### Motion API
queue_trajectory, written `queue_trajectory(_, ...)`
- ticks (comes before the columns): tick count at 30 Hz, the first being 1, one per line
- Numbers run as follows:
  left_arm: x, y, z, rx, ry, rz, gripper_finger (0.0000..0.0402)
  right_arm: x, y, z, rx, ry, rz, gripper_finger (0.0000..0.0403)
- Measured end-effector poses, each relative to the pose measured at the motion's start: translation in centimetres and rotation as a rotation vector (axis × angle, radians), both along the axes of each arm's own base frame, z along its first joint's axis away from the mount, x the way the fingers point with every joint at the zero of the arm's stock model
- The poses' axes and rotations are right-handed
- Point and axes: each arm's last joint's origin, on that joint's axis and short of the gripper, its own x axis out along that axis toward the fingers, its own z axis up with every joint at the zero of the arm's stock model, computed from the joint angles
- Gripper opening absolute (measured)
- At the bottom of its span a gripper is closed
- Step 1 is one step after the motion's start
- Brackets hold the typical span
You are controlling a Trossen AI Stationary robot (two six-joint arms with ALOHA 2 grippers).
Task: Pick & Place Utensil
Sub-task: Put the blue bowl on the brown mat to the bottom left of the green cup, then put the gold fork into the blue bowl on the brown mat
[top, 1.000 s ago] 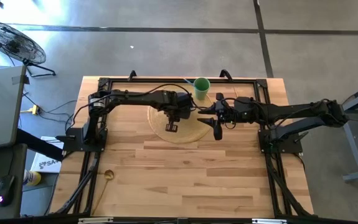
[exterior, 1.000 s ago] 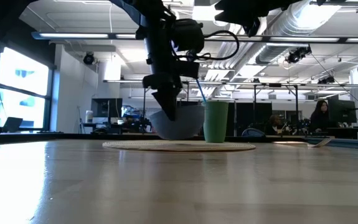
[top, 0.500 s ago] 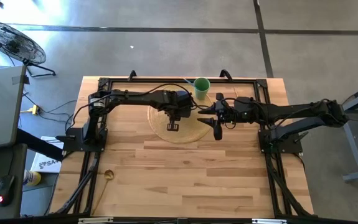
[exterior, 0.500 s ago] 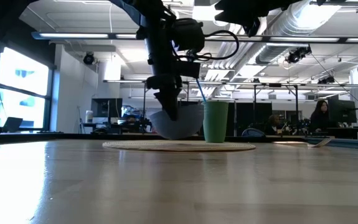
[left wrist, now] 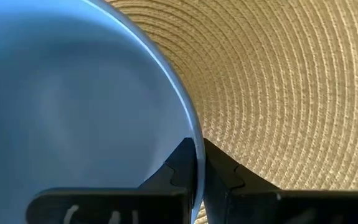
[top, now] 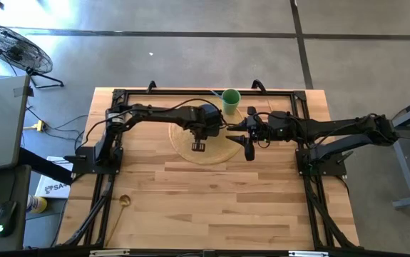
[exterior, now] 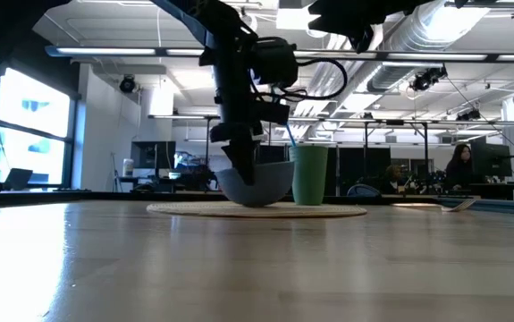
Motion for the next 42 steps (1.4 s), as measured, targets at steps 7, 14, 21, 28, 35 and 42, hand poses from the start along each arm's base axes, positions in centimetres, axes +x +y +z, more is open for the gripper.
queue_trajectory(7, -0.3, 0.0, 0.1, -0.003, 0.013, 0.02, 0.0074, 0.0, 0.0, 0.0, -0.001, 0.0, 0.001, 0.014)
queue_trajectory(14, -0.4, 0.0, 0.3, -0.003, 0.014, 0.03, 0.0133, 0.0, 0.0, 0.0, 0.0, 0.0, 0.0, 0.014)
queue_trajectory(21, -0.7, -0.1, 0.8, -0.014, 0.013, 0.037, 0.0138, 0.0, 0.0, 0.0, -0.001, 0.0, 0.0, 0.014)
queue_trajectory(28, -1.2, -0.3, 3.0, -0.02, -0.055, 0.066, 0.0138, 0.0, 0.0, 0.0, 0.0, 0.0, 0.0, 0.014)
queue_trajectory(35, -2.3, -0.6, 6.0, -0.049, -0.135, 0.076, 0.0138, 0.0, 0.0, 0.0, -0.001, 0.0, 0.0, 0.014)
queue_trajectory(42, -5.2, -2.6, 11.0, -0.189, -0.253, 0.099, 0.0138, 0.0, 0.0, 0.0, 0.0, 0.0, 0.0, 0.014)
